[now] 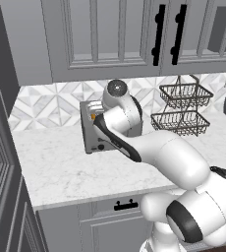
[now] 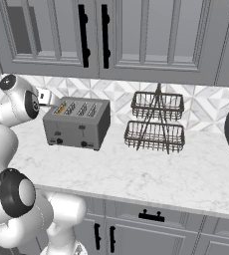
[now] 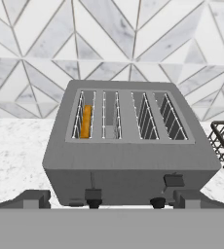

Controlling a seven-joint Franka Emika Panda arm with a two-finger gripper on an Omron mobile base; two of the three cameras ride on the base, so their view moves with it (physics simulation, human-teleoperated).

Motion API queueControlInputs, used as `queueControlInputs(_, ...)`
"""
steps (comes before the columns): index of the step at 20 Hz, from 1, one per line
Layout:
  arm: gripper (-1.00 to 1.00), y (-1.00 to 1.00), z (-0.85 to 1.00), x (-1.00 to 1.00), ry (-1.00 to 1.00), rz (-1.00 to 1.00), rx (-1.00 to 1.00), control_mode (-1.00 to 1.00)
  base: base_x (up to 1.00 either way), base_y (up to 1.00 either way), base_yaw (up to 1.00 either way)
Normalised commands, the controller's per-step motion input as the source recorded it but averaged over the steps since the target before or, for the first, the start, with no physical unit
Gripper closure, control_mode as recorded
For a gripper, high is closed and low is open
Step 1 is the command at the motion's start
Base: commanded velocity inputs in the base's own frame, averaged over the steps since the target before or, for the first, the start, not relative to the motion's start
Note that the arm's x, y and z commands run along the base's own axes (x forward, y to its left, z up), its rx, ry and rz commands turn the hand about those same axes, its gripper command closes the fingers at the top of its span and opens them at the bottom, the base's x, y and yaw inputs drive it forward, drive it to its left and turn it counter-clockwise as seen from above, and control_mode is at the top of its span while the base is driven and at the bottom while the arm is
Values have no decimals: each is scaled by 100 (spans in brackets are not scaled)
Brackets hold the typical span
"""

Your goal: Start the toaster. Once the lever pops up, take the bread to the plate on the dining counter.

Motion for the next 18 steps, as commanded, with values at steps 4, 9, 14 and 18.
queueControlInputs(4, -100, 0, 0, 0, 0, 0, 0, -100, 0, 0, 0)
queueControlInputs(9, -100, 0, 0, 0, 0, 0, 0, -100, 0, 0, 0)
queueControlInputs(14, -100, 0, 0, 0, 0, 0, 0, -100, 0, 0, 0)
queueControlInputs(18, -100, 0, 0, 0, 0, 0, 0, -100, 0, 0, 0)
